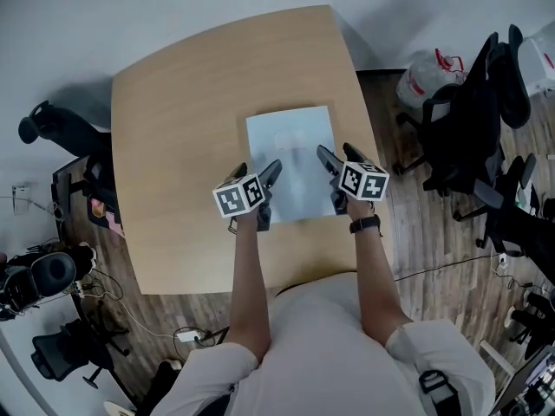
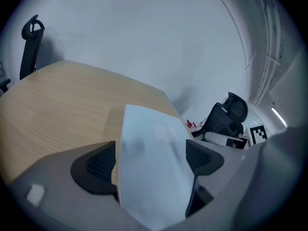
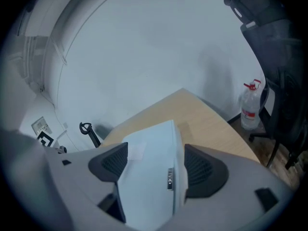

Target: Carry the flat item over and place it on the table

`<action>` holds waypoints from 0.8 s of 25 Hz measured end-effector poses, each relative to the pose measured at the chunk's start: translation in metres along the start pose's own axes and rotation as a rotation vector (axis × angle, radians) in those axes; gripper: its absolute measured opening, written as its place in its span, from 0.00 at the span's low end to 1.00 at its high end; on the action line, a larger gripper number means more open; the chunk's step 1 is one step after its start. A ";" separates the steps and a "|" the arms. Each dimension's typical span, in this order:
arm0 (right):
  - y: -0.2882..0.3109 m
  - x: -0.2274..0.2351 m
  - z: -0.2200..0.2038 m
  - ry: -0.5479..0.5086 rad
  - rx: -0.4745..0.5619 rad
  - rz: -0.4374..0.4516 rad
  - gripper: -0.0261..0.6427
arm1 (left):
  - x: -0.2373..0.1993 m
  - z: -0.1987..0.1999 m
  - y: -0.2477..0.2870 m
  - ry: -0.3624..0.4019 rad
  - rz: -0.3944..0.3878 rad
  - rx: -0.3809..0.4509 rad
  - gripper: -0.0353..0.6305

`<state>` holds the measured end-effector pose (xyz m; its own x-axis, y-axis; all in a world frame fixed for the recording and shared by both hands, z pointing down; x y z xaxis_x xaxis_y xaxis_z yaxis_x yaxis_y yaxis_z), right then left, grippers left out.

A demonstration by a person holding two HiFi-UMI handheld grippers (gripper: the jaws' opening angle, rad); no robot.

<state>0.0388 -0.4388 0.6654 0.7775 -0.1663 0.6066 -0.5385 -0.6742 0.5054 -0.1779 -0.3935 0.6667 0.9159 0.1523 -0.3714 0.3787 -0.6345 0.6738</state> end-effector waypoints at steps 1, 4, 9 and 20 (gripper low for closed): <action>-0.004 -0.007 0.003 -0.006 0.012 0.014 0.54 | 0.002 0.002 -0.007 0.003 -0.001 0.014 0.74; -0.017 -0.031 0.007 -0.048 0.036 0.054 0.54 | 0.005 0.001 -0.027 0.011 0.010 0.046 0.74; -0.038 -0.081 0.012 -0.155 0.064 0.132 0.54 | 0.017 0.006 -0.064 0.039 0.026 0.114 0.74; -0.100 -0.171 0.008 -0.285 0.147 0.209 0.53 | 0.048 0.039 -0.162 0.168 0.090 0.396 0.74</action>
<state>-0.0378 -0.3488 0.5065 0.7261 -0.4904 0.4820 -0.6587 -0.6970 0.2832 -0.2006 -0.3126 0.5149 0.9642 0.1833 -0.1916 0.2461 -0.8874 0.3897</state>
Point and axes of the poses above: the fingertips, and each gripper's own axes: y forward along the fingers, x to its right, z out of its top, the point moved 3 cm from there along -y, backward along the fingers, and after that the axes turned 8 degrees about y, right-handed, at the moved point
